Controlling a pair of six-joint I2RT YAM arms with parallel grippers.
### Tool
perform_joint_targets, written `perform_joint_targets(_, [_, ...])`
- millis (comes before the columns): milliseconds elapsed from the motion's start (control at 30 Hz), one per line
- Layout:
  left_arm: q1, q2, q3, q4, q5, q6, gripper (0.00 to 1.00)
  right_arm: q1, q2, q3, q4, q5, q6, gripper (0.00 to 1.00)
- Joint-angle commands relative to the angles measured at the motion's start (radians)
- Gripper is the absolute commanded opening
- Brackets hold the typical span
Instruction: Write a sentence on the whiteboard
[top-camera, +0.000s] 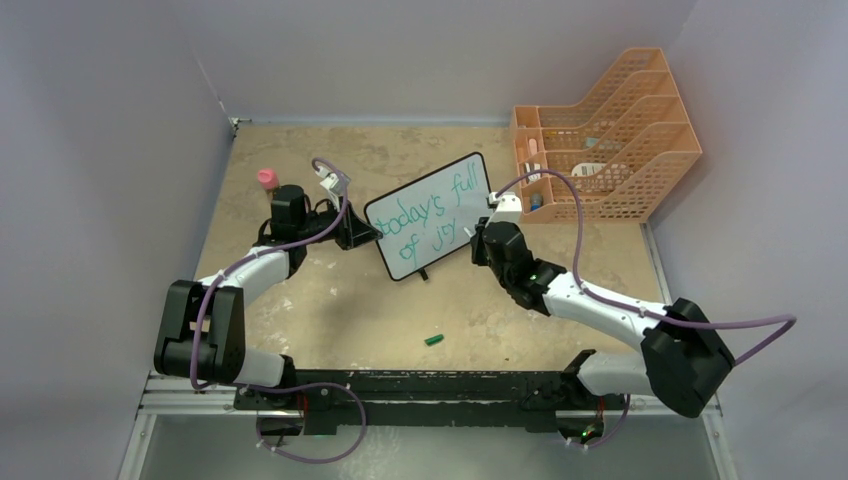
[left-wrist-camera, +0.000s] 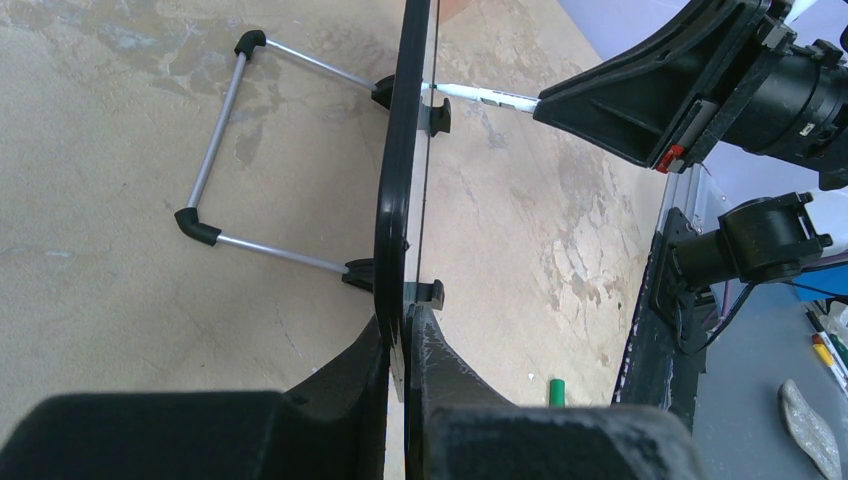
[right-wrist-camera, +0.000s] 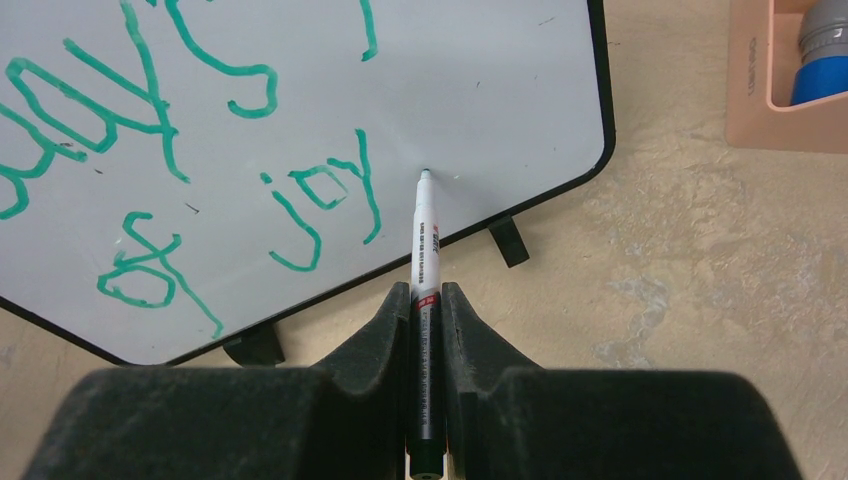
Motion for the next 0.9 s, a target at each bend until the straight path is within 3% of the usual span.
perform_joint_targets(0, [-0.004,-0.021,0.032,0.038,0.017,0.015,0.0,-0.005,0.006,0.018,0.062,0.0,-0.008,0.0])
perform_joint_targets(533, [-0.004,-0.023,0.031,0.041,0.025,0.013,0.0,-0.005,0.007,0.022,0.07,-0.008,-0.023,0.0])
perform_joint_targets(867, [-0.004,-0.032,0.028,0.038,0.006,0.006,0.04,-0.007,-0.193,0.028,-0.077,0.028,-0.037,0.0])
